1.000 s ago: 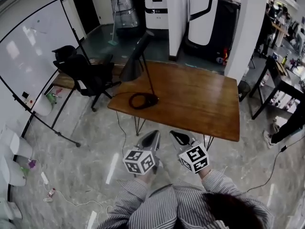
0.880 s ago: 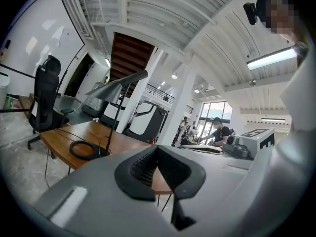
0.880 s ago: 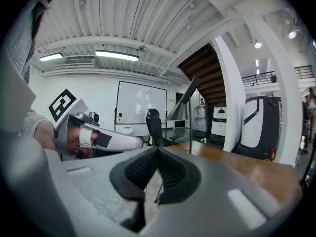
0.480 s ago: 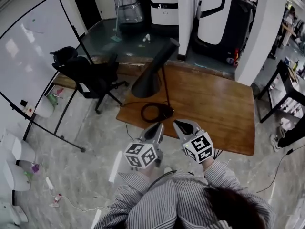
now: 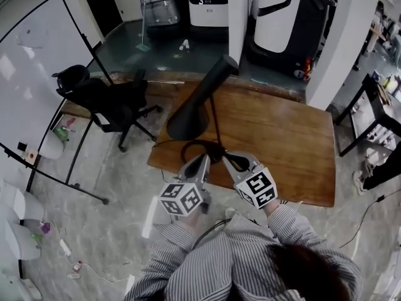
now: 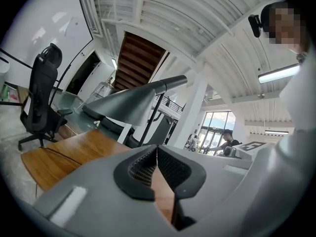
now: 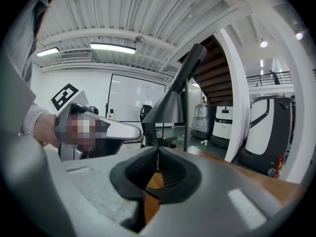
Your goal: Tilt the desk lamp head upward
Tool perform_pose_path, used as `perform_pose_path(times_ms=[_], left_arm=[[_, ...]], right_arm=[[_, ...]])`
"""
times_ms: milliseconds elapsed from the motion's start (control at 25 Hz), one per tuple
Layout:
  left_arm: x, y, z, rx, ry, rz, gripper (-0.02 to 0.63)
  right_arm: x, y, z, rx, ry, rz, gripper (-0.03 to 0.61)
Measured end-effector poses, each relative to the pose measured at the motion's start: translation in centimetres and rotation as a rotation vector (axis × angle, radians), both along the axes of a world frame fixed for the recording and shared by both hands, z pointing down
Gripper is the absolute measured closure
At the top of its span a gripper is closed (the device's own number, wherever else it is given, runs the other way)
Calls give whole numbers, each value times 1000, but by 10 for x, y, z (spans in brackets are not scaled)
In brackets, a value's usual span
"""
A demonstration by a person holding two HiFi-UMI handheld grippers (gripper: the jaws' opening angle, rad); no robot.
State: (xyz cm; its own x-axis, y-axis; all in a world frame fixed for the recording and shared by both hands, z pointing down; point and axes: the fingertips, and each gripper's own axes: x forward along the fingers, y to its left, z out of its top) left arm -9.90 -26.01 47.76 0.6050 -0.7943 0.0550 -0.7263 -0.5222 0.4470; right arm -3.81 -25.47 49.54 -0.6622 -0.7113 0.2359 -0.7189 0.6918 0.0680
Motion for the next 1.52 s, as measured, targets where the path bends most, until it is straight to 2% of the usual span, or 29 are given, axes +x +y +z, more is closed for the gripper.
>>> perform_pose_path(times_ms=[120, 440, 680, 960, 1200, 1320, 1440, 1520], left_arm=[[2, -16, -1, -6, 41, -17, 571], [1, -54, 3, -48, 129, -61, 539], [0, -70, 3, -30, 137, -101, 465], [2, -78, -2, 1, 144, -100, 458], [-5, -83, -13, 41, 215, -104, 457], [-4, -82, -16, 59, 242, -86, 484], [-3, -82, -18, 69, 232, -77, 528], [-4, -82, -17, 72, 230, -69, 531]], right_arm=[[4, -16, 2, 2, 2, 0, 560], [7, -67, 10, 3, 35, -14, 560], [3, -103, 20, 2, 70, -15, 519], [-14, -124, 34, -19, 97, -67, 511], [-25, -132, 39, -26, 107, -105, 511], [-27, -135, 43, -27, 124, -105, 517], [-27, -136, 43, -28, 116, -100, 522], [-28, -136, 43, -32, 112, -101, 523]])
